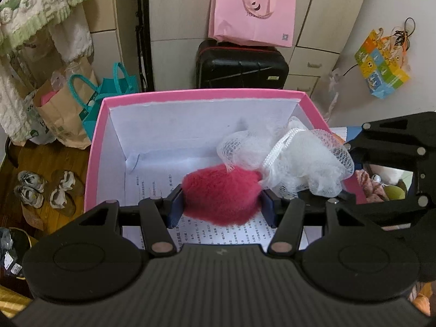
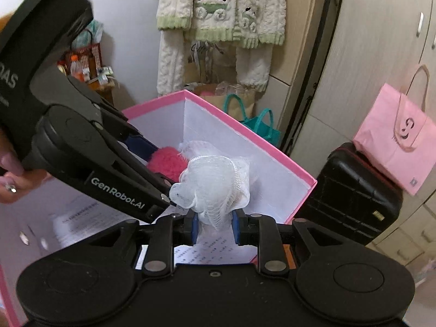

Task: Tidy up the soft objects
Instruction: 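Open the left tool and right tool to drop both items in the box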

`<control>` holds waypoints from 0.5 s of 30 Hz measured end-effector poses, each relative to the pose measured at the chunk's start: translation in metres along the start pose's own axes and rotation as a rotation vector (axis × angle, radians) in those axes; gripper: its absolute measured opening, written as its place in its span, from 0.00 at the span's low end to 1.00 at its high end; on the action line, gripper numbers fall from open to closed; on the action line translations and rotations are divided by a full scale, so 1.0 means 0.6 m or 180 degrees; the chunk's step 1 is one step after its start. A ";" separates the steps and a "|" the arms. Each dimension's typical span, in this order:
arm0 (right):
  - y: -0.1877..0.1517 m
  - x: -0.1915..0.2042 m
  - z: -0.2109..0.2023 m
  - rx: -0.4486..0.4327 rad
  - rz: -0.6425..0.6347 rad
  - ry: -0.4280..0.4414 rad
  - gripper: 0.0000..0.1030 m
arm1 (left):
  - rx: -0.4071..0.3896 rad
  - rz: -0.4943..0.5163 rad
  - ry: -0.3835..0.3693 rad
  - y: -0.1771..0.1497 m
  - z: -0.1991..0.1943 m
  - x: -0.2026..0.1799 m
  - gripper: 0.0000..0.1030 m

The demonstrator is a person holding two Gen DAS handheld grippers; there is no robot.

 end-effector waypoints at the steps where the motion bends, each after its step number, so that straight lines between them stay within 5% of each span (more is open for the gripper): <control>1: -0.001 0.000 0.002 0.0018 -0.0018 -0.0034 0.34 | -0.0005 0.0000 0.0007 -0.001 0.000 -0.002 0.54; 15: -0.016 -0.003 -0.032 -0.0167 0.0197 0.0024 0.51 | -0.0082 -0.0005 -0.0012 -0.009 -0.048 -0.018 0.61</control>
Point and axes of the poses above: each gripper's, at about its wrist camera, not at the fingertips, and z roughly the way its jaws point, x to its left, y to its top, the point moved 1 cm from there along z, roughly the way its jaws point, and after that the axes turned 1 degree about x, right-handed, at the moved point
